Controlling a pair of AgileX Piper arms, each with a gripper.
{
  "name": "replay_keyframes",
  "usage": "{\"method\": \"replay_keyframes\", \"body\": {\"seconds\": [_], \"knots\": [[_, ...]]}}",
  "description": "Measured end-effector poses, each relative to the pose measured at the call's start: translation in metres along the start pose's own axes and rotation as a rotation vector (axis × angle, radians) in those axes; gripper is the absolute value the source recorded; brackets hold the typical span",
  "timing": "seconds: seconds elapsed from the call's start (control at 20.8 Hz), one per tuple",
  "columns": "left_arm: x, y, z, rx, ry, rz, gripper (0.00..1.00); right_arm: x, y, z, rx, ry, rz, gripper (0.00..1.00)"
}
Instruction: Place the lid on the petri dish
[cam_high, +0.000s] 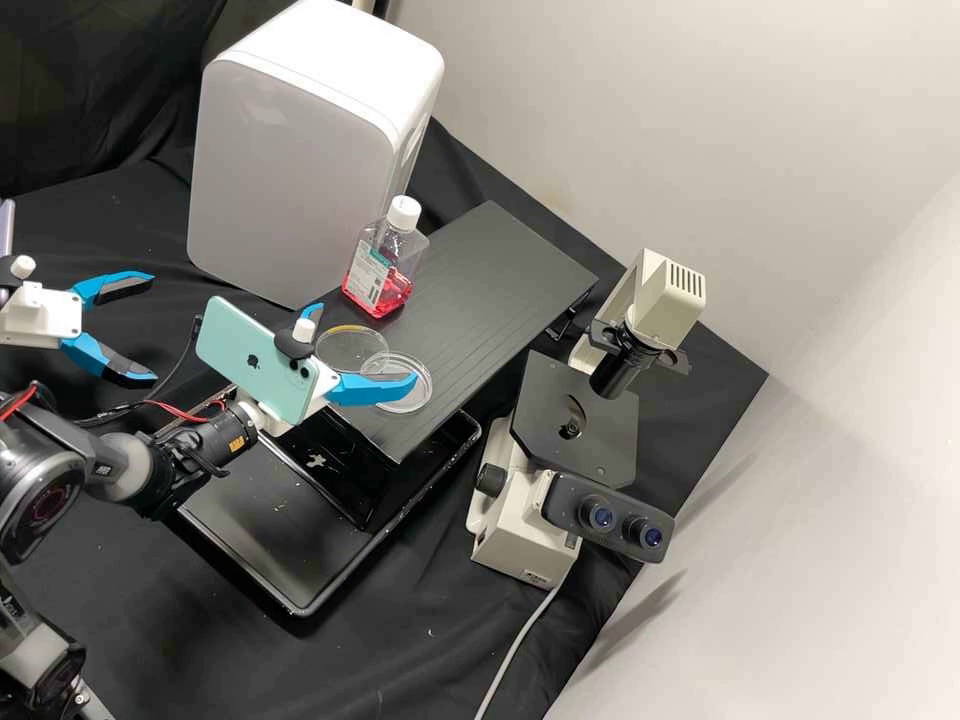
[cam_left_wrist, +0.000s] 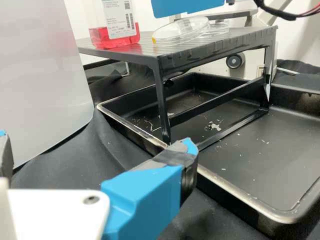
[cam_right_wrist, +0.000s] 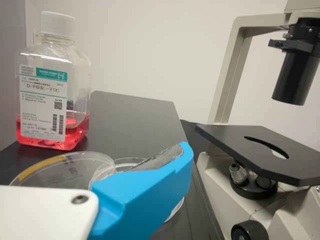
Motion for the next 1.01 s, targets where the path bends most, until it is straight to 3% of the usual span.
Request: {"method": "replay_keyframes", "body": {"seconds": [0.19,0.38,1.01], "knots": [[0.000,0.0000,0.000,0.000,0.000,0.000,1.00,0.002,-0.011,0.005,-0.010,-0.034,-0.033,1.00],[0.000,0.0000,0.000,0.000,0.000,0.000,1.00,0.004,-0.025,0.007,-0.048,-0.047,-0.080,1.00],[0.000,0.0000,0.000,0.000,0.000,0.000,1.00,0.005,-0.026,0.008,-0.051,-0.044,-0.058,1.00]]}}
